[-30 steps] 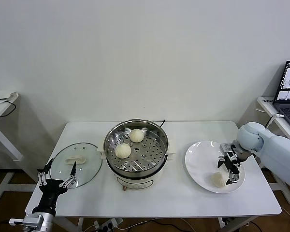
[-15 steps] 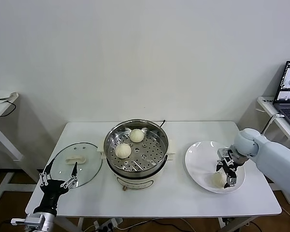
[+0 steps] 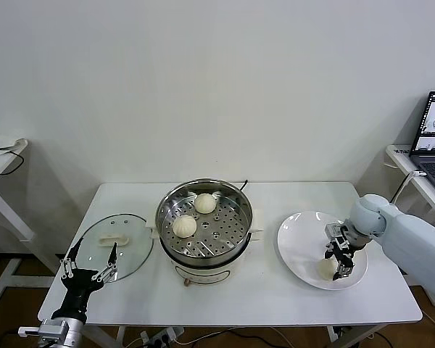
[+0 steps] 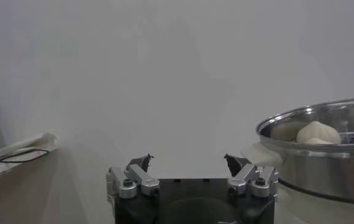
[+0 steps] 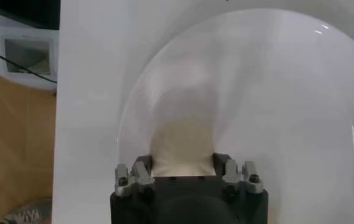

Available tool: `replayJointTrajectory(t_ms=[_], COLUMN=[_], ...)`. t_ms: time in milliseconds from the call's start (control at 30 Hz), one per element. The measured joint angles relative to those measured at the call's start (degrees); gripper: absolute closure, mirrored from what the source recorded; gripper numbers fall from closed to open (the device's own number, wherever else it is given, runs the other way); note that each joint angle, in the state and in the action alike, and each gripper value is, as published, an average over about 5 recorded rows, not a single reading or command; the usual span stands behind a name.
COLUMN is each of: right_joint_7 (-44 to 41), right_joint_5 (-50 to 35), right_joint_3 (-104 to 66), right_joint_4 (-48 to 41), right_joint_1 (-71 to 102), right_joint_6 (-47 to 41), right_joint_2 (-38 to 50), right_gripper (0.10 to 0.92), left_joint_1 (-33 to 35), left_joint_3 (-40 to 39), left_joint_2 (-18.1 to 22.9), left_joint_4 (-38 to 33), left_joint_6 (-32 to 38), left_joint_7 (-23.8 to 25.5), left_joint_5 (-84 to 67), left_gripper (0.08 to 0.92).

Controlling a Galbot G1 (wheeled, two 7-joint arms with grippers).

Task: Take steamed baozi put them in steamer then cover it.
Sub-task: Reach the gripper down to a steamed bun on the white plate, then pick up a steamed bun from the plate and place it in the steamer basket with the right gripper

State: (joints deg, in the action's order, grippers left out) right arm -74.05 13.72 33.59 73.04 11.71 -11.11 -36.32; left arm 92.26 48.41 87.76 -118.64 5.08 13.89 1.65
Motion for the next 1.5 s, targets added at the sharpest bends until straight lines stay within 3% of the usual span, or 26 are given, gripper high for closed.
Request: replayJointTrajectory(t_ms=[300,800,1167,1500], right_joint_7=[-1.98,-4.47,-4.01,1.58], right_joint_5=[-4.23,-13.83,-16.17,-14.64], right_joint_3=[4.29,20.98,29.31,34.84], right_joint_4=[1.96,7.54,11.29,8.99], right_joint_1=[-6.48,-35.08,-50.56,-54.85], right_joint_6=[0.04,4.39,13.76,25.28], right_joint_2=[2.8,2.96,-5.24,-17.14], right_gripper=[0.387,0.389,0.389,0.389], left_joint_1=[0.27,0.27,-0.44,-0.9], left_joint_3=[0.03,-0.69,-0.21,0.56], left_joint_2=[-0.11,-0.64,-1.12,-1.37], left_joint_4=[-0.5,-1.29,-0.48,0.55], left_joint_6=[0.0,-0.04,0.16,0.34], left_joint_7=[-0.02,-0.07,0.36,0.79], left_joint_5=[0.05,0.22,0.04,-0.41], left_gripper=[0.177,0.177,0.177,0.177])
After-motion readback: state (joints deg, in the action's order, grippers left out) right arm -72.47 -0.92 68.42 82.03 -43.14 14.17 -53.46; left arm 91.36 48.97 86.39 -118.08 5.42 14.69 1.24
